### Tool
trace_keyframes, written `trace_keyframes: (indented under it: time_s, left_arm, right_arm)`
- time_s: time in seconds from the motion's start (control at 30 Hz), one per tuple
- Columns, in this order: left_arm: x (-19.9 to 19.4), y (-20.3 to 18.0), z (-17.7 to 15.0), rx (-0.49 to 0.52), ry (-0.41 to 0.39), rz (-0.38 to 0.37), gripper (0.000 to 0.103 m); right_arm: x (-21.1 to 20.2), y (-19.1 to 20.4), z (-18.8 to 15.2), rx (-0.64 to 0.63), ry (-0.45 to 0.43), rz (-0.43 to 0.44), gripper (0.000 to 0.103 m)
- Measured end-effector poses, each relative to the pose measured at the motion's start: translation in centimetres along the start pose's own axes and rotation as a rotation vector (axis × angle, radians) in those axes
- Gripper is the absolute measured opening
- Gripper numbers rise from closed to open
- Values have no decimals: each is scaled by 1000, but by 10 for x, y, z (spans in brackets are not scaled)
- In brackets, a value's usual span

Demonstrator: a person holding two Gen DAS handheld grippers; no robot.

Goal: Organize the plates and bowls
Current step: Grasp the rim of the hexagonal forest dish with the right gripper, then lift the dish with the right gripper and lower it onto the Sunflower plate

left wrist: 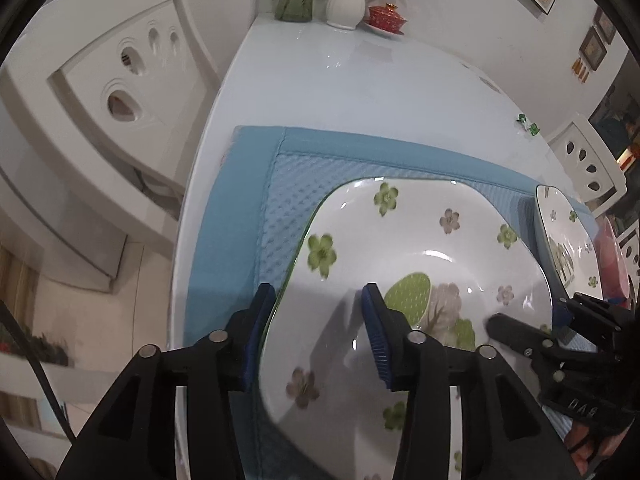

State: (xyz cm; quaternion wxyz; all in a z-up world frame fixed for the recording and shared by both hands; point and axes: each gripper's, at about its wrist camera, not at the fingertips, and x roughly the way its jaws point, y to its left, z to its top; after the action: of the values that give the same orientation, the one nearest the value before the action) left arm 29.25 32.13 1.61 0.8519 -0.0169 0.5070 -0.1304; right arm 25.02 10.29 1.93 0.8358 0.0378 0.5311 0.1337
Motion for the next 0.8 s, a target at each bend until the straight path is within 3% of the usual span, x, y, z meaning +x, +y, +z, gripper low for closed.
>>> trace_keyframes:
  time_s: [0.37, 0.53, 0.8]
  left_arm:
    - [-22, -7, -11, -7, -55, 24, 44]
    - [-44, -10, -18, 1, -97, 17, 44]
    - [-97, -9, -44, 1, -149, -21, 44]
  right_arm:
    - [-23, 18, 2, -117, -65, -81, 43]
    - [-36, 20, -1, -133, -89, -62, 43]
    - [-81, 44, -24, -261, -153, -28, 42]
